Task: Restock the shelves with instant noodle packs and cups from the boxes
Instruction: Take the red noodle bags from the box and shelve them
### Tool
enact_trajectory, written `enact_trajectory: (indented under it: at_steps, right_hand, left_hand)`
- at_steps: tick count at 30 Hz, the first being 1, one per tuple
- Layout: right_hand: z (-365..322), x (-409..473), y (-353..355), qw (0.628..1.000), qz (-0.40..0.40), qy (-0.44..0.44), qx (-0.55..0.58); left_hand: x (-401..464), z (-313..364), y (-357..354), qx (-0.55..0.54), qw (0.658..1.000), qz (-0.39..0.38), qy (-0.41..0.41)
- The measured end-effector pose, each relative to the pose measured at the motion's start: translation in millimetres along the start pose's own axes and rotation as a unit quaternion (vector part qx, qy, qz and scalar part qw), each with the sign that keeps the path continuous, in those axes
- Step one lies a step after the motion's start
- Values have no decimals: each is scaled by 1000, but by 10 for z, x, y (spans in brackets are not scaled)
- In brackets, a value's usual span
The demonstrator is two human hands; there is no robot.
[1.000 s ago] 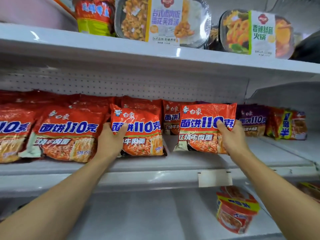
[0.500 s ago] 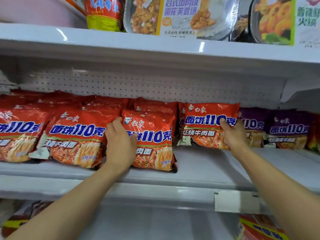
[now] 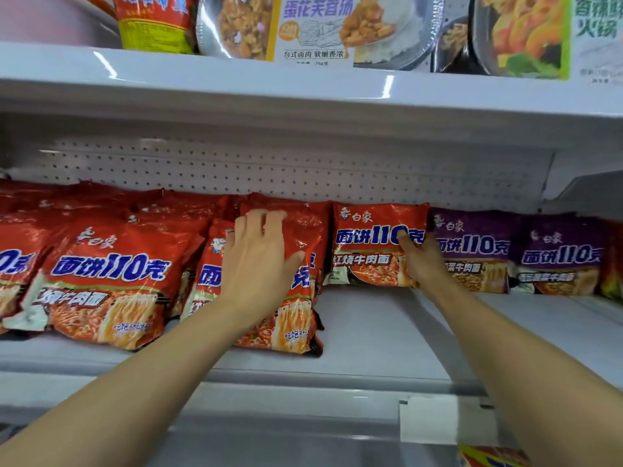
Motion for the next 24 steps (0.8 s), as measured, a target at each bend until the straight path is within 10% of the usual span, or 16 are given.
enact_trajectory:
  at_steps: [14,24]
  right_hand:
    - [148,137,-22,984,39,41,-171]
    - [-82,-262,254,892,36,87,-442]
  left_hand:
    - [90,254,-11,1,999,-22,-38]
    - [14,504,-92,-21,994,-61,-89]
Point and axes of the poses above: each hand's wrist, its own x-axis towards the middle knuckle, its own y-axis out of the back of the hand, z = x × y, the point moved 3 cm from there along x, towards the middle knuckle, and after that the axes turned 9 degrees about -y, right-handed, at the moved point
